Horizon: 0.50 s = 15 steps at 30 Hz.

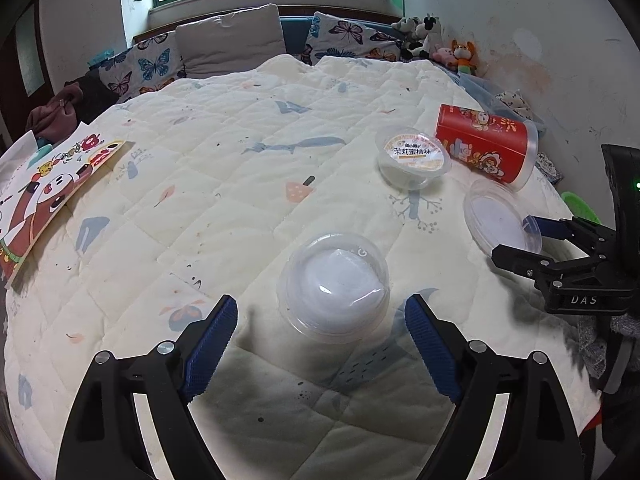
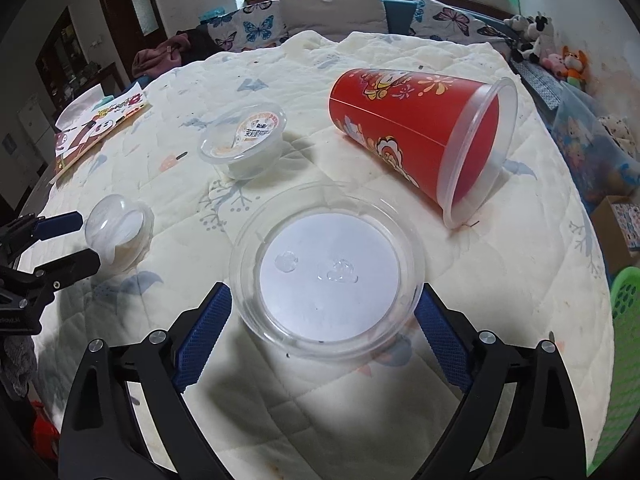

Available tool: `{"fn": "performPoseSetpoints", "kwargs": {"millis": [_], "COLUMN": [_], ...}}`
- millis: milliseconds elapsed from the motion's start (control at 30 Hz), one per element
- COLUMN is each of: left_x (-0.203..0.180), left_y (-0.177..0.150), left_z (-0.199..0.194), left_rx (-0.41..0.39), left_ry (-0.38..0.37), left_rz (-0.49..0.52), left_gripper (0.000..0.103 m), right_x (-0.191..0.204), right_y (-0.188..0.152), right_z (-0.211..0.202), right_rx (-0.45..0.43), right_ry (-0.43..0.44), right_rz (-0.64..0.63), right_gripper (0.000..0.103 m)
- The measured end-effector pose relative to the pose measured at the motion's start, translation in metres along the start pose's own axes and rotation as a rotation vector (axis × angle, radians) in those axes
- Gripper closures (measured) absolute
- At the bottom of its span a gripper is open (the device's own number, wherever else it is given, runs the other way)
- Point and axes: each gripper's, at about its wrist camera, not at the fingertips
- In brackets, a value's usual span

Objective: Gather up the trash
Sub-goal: 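Grasp the clear dome lid with the left tool while the right tool grasps the clear round lid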

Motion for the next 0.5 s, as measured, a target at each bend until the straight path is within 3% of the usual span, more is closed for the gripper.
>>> {"fn": "performPoseSetpoints", "kwargs": {"millis": [400, 500], "left_x": [-0.014, -0.016], "left_y": [0.009, 0.009], "left_z": [0.012, 0.017], "left_rx": [0.007, 0.014], "left_ry": [0.007, 0.006], "left_rz": [0.044, 0.048], "left_gripper": [0.021, 0.026], "right_x": [0.000, 0.001], "right_y": [0.003, 0.002], "right_z": [0.006, 0.004], "right_rx": [-0.004, -0.012], "right_ry": [-0.024, -0.032], "right_rz": [0.009, 0.004], "right_gripper": [0.012, 0.013]}}
Point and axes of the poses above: each gripper's, at about its wrist camera, not at the fingertips, and z roughly the way its jaws point, x to its left, y to its top, and after that the axes turned 8 degrees about y, right-handed
